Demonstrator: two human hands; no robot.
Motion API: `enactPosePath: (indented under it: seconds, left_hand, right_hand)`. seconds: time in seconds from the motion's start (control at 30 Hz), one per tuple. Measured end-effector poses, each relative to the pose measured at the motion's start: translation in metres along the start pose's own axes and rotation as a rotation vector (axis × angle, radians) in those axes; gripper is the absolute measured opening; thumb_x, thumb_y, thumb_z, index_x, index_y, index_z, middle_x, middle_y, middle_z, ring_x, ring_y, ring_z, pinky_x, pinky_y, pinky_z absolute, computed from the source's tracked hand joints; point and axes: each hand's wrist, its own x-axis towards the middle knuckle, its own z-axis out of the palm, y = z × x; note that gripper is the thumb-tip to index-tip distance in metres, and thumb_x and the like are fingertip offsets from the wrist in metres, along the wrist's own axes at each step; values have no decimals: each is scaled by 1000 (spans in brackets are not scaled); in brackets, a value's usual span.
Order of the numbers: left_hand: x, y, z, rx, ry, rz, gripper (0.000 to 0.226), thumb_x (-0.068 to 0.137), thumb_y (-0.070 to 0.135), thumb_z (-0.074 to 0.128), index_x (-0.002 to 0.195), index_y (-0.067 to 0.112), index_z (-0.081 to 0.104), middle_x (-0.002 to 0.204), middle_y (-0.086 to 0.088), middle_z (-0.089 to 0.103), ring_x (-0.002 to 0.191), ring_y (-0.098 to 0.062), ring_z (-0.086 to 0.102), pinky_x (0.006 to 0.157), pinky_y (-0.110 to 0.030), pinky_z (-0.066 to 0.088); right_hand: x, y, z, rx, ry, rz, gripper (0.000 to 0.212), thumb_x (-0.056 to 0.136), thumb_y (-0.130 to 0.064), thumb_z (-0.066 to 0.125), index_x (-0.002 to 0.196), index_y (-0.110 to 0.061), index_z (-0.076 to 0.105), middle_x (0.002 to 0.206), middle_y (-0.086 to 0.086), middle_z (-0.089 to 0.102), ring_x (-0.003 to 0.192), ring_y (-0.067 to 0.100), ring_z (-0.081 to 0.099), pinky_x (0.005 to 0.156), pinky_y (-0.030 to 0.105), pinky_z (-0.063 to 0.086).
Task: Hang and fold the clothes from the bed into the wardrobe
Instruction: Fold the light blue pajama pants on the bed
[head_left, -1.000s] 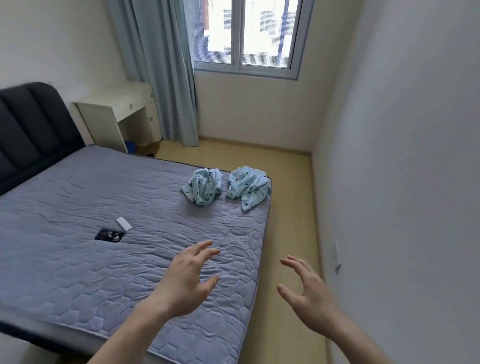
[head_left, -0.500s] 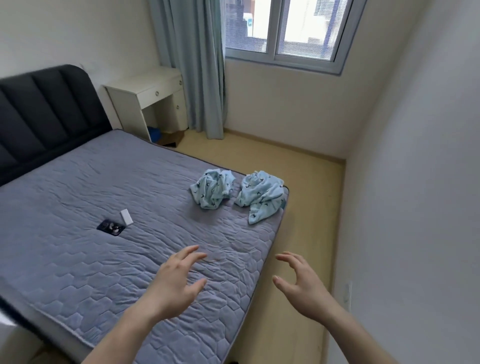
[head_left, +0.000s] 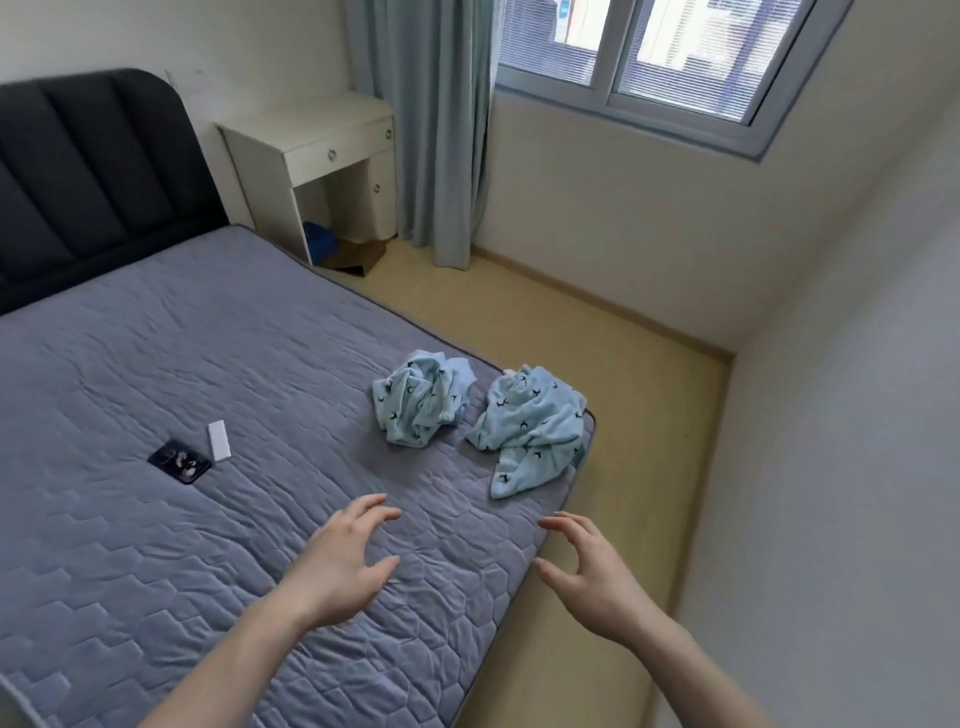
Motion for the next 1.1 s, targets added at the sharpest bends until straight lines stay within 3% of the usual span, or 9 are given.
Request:
enactPosePath:
  seconds: [0.27, 0.5, 0.53, 0.63, 0.7, 0.8, 0.87, 1.0, 1.1]
  left_hand:
    - [113, 0, -13, -49, 40, -147, 56, 92, 46, 64, 145, 38, 48, 160, 15, 29, 144, -13, 37, 118, -33, 32]
    - [176, -20, -3, -128, 156, -462, 51, 93, 38, 66, 142, 35, 51, 157, 15, 32, 142, -12, 42, 118, -32, 32]
    - [188, -24, 5, -140, 162, -513, 51, 93, 38, 66, 142, 36, 50, 157, 16, 32, 142, -12, 41, 118, -31, 33]
    - [205, -28, 24, -134, 118, -610, 50, 94, 41, 62, 142, 41, 46, 158, 22, 27, 142, -9, 41, 114, -33, 38]
    - [222, -36, 38, -128, 80, -670, 50, 95, 42, 60, 142, 44, 43, 158, 26, 23, 135, -8, 48, 109, -31, 41]
    - [248, -56, 59, -124, 45, -729, 49, 97, 42, 58, 143, 45, 41, 159, 27, 19, 126, -7, 53, 107, -28, 40]
    - [267, -77, 75, -128, 44, -740, 48, 98, 41, 57, 143, 45, 40, 159, 27, 18, 135, -5, 46, 111, -26, 36]
    - [301, -110, 106, -144, 55, -741, 48, 99, 41, 55, 144, 45, 39, 159, 28, 16, 141, -2, 37, 112, -24, 33]
    - [321, -130, 130, -159, 74, -745, 48, 99, 42, 53, 144, 45, 38, 159, 30, 15, 142, -3, 36, 114, -26, 33]
  right_hand:
    - [165, 23, -24, -75, -238, -10, 52, 94, -48, 66, 143, -39, 49, 145, -23, 38, 134, 1, 43, 104, 17, 34]
    - [361, 40, -11, -119, -461, -12, 60, 91, -43, 64, 147, -40, 43, 139, -9, 46, 81, -2, 60, 63, 10, 49]
    - [396, 46, -2, -118, -499, -6, 64, 90, -42, 64, 150, -38, 41, 139, -9, 46, 82, -1, 62, 65, 14, 51]
    - [469, 58, 22, -105, -540, 36, 77, 93, -38, 68, 159, -29, 30, 157, -3, 42, 113, 13, 59, 88, 25, 47]
    - [518, 67, 43, -108, -570, 97, 81, 95, -33, 67, 162, -25, 22, 160, 2, 39, 95, 14, 62, 78, 28, 52]
    - [582, 80, 80, -165, -591, 122, 79, 97, -33, 64, 163, -27, 21, 135, 3, 51, 72, 13, 63, 55, 22, 48]
    - [619, 86, 108, -168, -605, 112, 78, 97, -37, 65, 162, -29, 25, 130, 5, 51, 78, 14, 63, 59, 22, 48]
    - [675, 95, 164, -106, -579, 135, 80, 95, -49, 67, 162, -29, 28, 147, 9, 51, 128, 25, 56, 103, 34, 47]
    - [710, 105, 203, 30, -546, 196, 81, 93, -49, 71, 161, -28, 33, 147, 9, 56, 126, 21, 57, 112, 36, 45]
